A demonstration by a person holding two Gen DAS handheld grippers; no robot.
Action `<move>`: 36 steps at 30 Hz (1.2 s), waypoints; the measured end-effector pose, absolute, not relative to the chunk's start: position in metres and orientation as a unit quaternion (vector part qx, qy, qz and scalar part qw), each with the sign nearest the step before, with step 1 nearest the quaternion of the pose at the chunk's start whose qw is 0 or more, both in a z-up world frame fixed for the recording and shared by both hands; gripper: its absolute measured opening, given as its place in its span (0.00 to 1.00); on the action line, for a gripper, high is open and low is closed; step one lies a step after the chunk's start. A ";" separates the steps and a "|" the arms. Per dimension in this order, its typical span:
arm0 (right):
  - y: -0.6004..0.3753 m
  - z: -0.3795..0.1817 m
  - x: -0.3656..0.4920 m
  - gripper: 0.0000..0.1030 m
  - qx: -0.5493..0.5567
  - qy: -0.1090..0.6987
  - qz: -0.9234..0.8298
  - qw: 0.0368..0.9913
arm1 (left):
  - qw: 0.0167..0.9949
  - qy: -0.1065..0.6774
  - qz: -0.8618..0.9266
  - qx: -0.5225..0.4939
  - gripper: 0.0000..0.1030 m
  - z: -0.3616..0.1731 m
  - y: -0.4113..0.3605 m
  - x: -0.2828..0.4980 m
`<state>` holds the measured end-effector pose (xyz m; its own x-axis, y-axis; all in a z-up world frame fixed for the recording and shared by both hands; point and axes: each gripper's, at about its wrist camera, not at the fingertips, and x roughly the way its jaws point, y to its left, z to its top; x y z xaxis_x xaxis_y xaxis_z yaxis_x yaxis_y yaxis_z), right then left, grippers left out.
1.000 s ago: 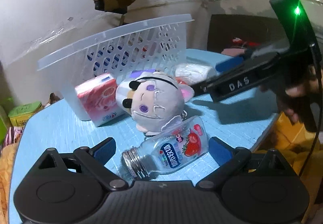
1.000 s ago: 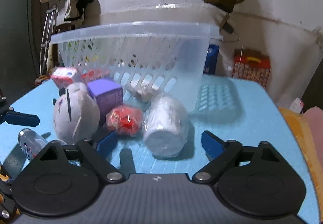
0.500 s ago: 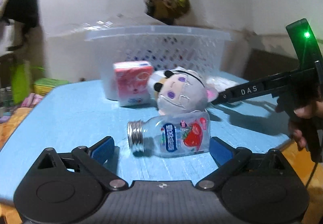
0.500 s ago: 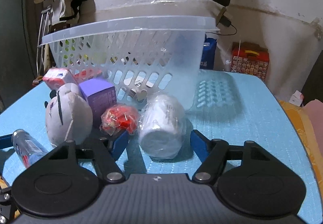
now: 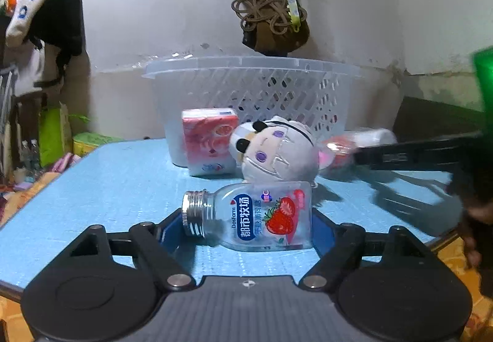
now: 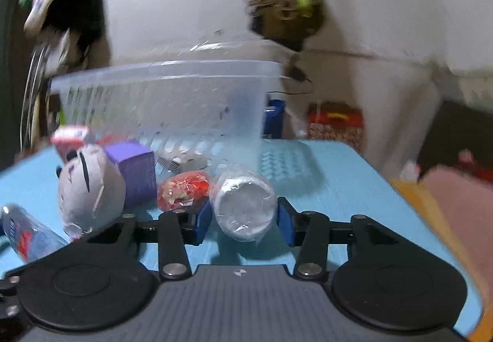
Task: Organize objects
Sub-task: 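Grasp the strawberry milk bottle with the left tool while the right tool grasps the white roll, then lift both held items into the clear basket and open both tools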
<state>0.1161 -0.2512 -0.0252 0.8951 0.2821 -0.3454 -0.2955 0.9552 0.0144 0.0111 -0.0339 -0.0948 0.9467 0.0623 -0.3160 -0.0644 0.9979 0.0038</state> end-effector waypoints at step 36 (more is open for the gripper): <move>-0.307 -0.029 0.091 0.49 0.014 0.191 0.214 0.958 | 0.985 0.165 -0.023 0.030 0.84 -0.083 -0.008 0.013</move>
<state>0.0910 -0.3067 -0.0292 0.8351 0.4150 -0.3610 -0.4046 0.9081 0.1078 0.0126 -0.0078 -0.0833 0.9442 -0.0352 -0.3275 0.0550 0.9972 0.0515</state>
